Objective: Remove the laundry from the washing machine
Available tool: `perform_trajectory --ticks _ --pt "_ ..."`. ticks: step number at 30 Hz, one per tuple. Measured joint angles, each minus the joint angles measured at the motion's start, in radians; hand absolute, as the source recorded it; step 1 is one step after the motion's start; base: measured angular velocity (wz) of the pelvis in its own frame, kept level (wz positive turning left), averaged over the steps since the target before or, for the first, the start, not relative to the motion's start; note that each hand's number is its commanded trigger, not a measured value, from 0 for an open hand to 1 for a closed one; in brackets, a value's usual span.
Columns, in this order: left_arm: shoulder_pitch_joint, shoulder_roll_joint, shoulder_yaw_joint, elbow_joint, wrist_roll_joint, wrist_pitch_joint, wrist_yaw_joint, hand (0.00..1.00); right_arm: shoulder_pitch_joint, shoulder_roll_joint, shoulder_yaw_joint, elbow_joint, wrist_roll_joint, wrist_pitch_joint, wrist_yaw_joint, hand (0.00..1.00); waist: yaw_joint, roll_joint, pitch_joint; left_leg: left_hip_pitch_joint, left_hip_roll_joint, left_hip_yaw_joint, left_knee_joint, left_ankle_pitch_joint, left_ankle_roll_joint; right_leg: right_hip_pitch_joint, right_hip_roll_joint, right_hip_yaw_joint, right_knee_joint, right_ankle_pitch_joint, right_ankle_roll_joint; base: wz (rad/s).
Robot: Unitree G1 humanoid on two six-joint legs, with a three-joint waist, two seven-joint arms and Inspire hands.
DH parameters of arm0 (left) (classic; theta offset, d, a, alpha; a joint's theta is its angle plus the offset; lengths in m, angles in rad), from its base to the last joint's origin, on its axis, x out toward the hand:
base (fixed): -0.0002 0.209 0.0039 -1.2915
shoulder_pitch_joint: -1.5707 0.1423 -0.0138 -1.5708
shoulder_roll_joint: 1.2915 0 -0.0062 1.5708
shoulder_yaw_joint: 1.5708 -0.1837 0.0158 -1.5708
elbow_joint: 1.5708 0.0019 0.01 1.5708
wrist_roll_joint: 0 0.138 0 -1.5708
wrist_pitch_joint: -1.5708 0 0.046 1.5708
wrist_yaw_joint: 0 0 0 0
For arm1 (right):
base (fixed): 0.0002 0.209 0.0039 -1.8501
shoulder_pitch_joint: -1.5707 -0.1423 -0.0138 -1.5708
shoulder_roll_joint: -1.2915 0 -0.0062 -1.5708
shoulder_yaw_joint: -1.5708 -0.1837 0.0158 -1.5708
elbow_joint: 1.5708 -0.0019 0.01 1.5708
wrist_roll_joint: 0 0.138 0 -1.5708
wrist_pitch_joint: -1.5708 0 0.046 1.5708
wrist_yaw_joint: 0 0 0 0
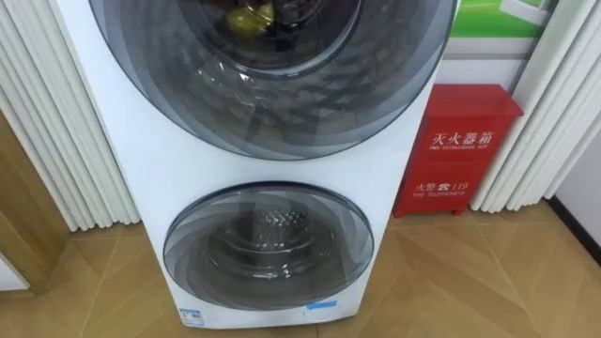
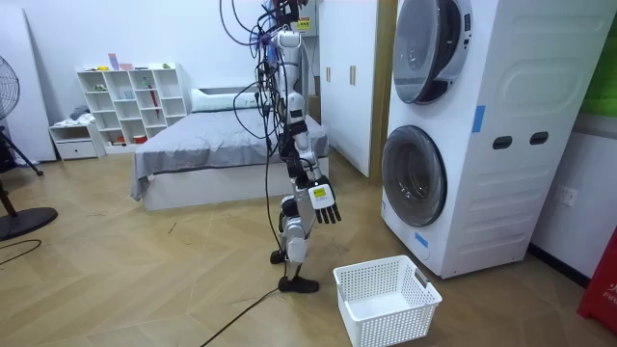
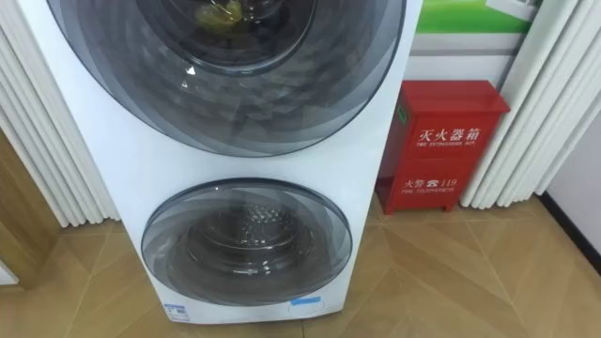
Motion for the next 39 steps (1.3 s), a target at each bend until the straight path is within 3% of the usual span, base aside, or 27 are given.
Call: perform_trajectory --ticks 7,22,25,27,30,33,35,39 --pt "0.002 -0.007 -0.006 -0.011 0.001 0.0 0.0 0.0 -0.001 0.0 0.001 0.0 -0.001 -0.001 0.013 0.0 0.001 0.013 0.001 0.0 0.0 0.0 0.0 -0.001 0.002 0.0 -0.007 -0.002 0.001 0.0 0.001 0.0" --pt "0.007 0.005 -0.007 -0.012 -0.019 -0.026 -0.023 0.0 -0.01 -0.004 -0.001 -0.017 0.007 0.002 0.005 0.0 0.005 -0.007 -0.0009 0.004 -0.004 -0.001 0.0 -0.001 0.002 0.005 -0.013 -0.009 0.002 -0.003 0.004 0.0" --pt "0.004 0.012 -0.004 -0.012 -0.009 -0.031 -0.029 0.0 -0.043 -0.009 -0.046 -0.098 -0.003 0.015 -0.016 0.0 0.005 -0.016 0.006 0.004 -0.004 0.001 0.001 -0.001 0.002 0.004 -0.013 -0.007 0.006 -0.003 0.004 -0.02" --pt "0.0 0.019 0.007 -0.012 0.004 -0.031 -0.037 0.0 -0.06 -0.018 -0.082 -0.238 -0.009 0.027 -0.039 0.0 0.002 -0.024 0.0101 0.006 -0.004 0.0 0.001 -0.001 0.003 0.004 -0.013 -0.008 0.008 -0.003 0.004 0.0" --pt "-0.003 0.03 0.013 -0.011 0.012 -0.03 -0.051 0.0 -0.166 -0.069 -0.084 -0.382 0.049 0.02 -0.084 0.0 0.006 -0.033 0.0133 0.016 -0.005 0.001 0.002 -0.001 0.003 0.005 -0.012 -0.005 0.007 -0.003 0.004 0.0" --pt "-0.009 0.046 0.013 -0.013 0.027 -0.018 -0.067 0.0 -0.253 -0.115 -0.09 -0.539 0.05 0.012 -0.117 0.0 0.007 -0.044 0.0102 0.011 -0.003 -0.002 0.002 -0.001 0.003 0.006 -0.011 -0.01 0.003 -0.003 0.004 0.05" --pt "-0.008 0.053 0.014 -0.013 0.053 0.01 -0.07 0.0 -0.305 -0.123 -0.113 -0.632 0.032 0.005 -0.134 0.0 0.008 -0.051 0.0094 0.012 -0.003 -0.013 0.002 -0.001 0.003 0.01 -0.004 -0.013 0.005 -0.002 0.003 0.05" --pt "-0.005 0.054 0.013 -0.014 0.103 0.046 -0.07 0.0 -0.319 -0.124 -0.119 -0.768 0.002 0.014 -0.156 0.0 0.01 -0.054 0.007 0.01 -0.002 -0.016 0.001 -0.001 0.003 0.011 -0.005 -0.013 0.006 -0.002 0.002 0.06"
